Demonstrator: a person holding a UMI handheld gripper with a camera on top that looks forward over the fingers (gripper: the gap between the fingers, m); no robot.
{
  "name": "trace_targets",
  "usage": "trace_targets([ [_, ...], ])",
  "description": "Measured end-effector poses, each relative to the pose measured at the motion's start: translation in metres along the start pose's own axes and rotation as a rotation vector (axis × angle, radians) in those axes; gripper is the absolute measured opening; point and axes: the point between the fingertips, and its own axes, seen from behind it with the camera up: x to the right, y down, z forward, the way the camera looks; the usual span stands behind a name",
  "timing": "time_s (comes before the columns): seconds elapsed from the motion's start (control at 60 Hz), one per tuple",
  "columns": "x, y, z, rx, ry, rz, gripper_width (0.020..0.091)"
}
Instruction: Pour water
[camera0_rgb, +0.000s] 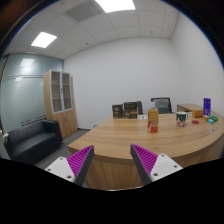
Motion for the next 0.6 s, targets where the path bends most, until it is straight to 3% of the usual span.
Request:
trace_targets([
  [0.25,0.039,0.004,0.022,-0.018,0.026,0.002,0.0809],
  [0.6,0.185,-0.025,0.13,-0.013,0.191,-0.044,0.081],
])
